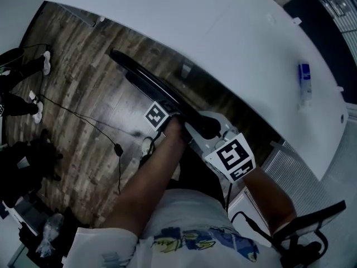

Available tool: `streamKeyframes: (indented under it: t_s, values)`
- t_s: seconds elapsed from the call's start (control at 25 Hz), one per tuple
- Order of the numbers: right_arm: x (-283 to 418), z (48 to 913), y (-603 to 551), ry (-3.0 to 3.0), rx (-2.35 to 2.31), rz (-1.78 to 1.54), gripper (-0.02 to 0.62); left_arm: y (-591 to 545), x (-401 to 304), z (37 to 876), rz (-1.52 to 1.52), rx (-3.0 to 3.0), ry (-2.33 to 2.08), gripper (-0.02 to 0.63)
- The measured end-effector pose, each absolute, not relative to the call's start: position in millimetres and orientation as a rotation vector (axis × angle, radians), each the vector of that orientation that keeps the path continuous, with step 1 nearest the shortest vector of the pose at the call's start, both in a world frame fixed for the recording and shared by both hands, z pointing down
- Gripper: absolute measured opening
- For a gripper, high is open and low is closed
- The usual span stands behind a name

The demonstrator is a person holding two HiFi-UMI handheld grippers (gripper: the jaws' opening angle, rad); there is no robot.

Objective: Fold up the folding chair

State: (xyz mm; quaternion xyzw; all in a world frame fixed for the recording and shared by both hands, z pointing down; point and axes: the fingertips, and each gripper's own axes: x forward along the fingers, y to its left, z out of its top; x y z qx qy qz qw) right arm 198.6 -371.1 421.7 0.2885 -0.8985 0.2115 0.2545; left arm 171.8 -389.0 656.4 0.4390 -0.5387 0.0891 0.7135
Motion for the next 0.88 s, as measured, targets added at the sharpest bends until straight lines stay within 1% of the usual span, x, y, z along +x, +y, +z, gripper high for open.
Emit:
streamKeyframes:
  t_s: [0.4, 0.88]
  values:
    - [234.9, 425.5, -404.2, -2.481, 0.676, 0.546, 0.081, -416.8, 202.0, 660.1, 0.144, 0.906, -1.198, 0.129]
    - [273.1, 434.8, -432.2, -2.506, 0.654, 0.55, 0.08, -437.6, 229.6, 664.5, 0.163, 0.921, -1.14, 0.141]
